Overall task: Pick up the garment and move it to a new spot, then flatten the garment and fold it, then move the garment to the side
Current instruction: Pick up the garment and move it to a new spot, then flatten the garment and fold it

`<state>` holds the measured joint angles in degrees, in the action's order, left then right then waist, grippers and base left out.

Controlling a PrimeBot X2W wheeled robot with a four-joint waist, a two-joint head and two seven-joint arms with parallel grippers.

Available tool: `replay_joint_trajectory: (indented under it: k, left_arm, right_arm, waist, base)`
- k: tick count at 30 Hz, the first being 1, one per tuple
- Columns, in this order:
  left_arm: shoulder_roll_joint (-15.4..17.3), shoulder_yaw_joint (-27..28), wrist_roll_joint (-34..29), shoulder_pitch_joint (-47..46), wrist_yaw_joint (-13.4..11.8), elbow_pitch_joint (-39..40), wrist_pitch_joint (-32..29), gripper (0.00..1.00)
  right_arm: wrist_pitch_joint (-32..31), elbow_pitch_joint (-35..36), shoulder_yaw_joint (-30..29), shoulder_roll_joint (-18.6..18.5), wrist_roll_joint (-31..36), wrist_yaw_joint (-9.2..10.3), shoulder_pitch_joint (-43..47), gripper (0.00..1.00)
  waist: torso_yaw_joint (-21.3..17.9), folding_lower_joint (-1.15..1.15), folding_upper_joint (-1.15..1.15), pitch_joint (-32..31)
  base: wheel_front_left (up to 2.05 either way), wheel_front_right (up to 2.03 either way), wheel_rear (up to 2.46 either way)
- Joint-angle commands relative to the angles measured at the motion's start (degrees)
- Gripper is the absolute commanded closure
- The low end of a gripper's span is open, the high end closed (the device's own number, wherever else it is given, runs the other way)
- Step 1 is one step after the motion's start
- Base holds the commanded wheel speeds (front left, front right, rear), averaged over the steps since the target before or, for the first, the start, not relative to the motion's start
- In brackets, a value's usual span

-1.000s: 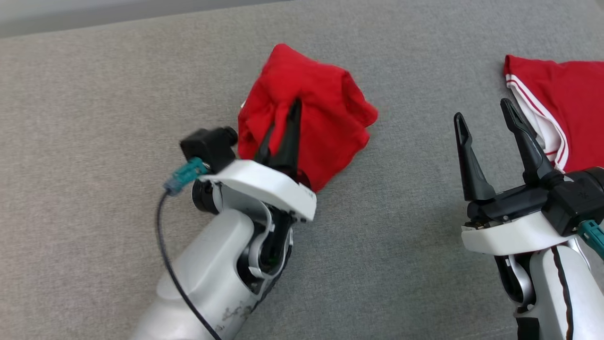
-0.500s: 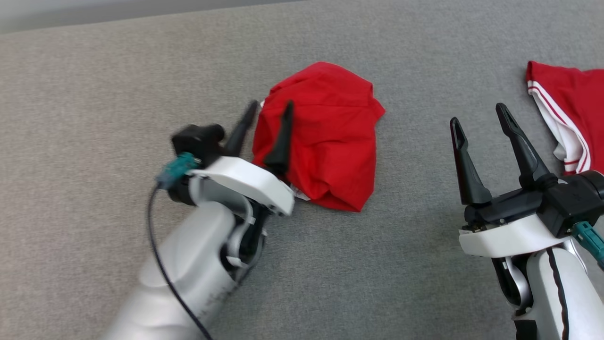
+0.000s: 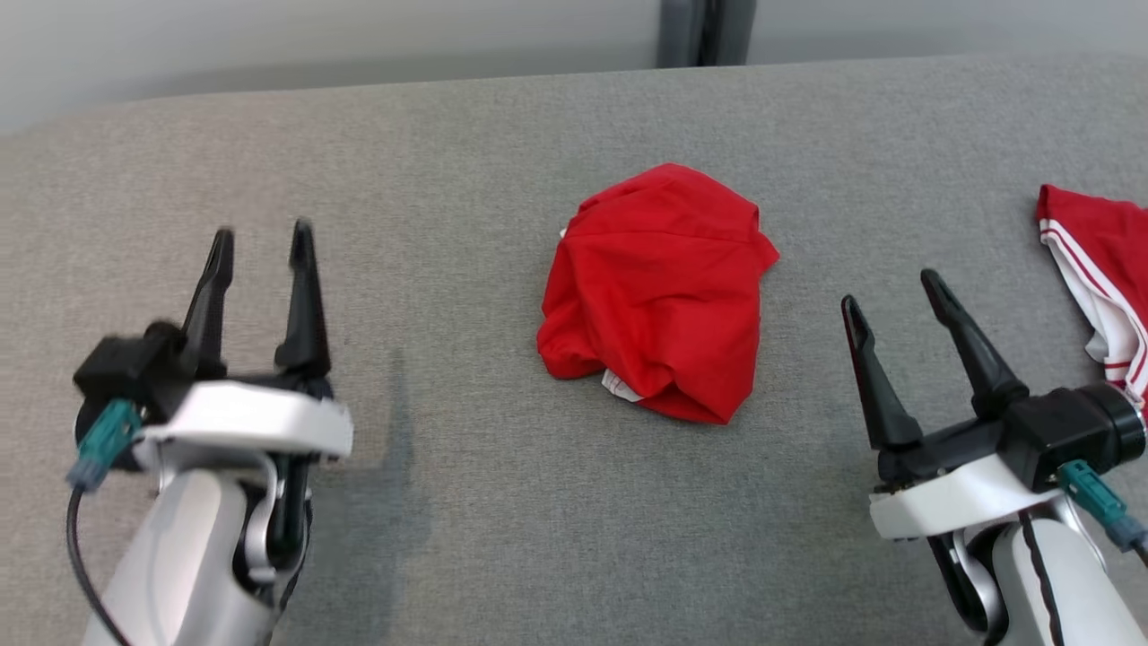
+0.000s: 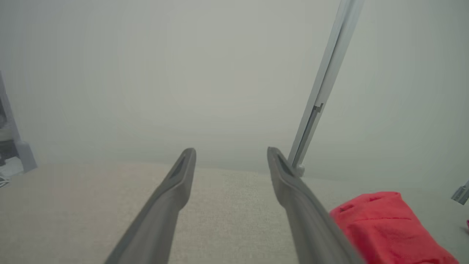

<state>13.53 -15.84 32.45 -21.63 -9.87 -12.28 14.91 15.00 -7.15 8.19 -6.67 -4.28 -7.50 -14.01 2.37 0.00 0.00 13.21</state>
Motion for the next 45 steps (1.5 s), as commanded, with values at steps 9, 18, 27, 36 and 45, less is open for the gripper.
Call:
replay_joint_trajectory:
  k: [9,18,27,36,45]
  left_arm:
    - [-6.48,8.66,-5.64,9.48,4.63,0.72,0.2,0.0]
    - [-9.96,11.68,-9.68,9.31,8.71,-1.94,0.2,0.0]
    - [-10.46,12.31,-10.81,8.6,9.88,-3.34,0.2,0.0]
    - [-10.5,11.38,-9.05,9.94,8.82,-3.6,0.2,0.0]
    - [-10.49,9.4,-7.32,10.65,8.36,-3.22,0.21,0.0]
  right_arm:
    - [0.37,-1.52,0.16,0.19,-0.88,0.02,3.51,0.0]
    - [-0.54,-8.71,5.93,1.15,-1.91,0.02,4.56,0.0]
    - [-0.94,-15.92,6.84,2.2,-5.82,0.02,0.8,0.0]
    - [-0.06,-19.43,4.66,-1.11,-3.58,0.02,-3.14,1.0]
    - [-3.43,-12.02,10.41,-13.22,4.25,0.03,-8.02,1.0]
  waist:
    - [2.83,0.0,0.0,-0.4]
    - [4.75,0.0,0.0,0.52]
    - [7.2,0.0,0.0,0.93]
    - [8.61,0.0,0.0,-0.64]
    - [6.09,0.0,0.0,-2.9]
  base:
    - [0.0,0.0,0.0]
    - [0.0,0.0,0.0]
    - [0.0,0.0,0.0]
    - [0.0,0.0,0.0]
    - [0.0,0.0,0.0]
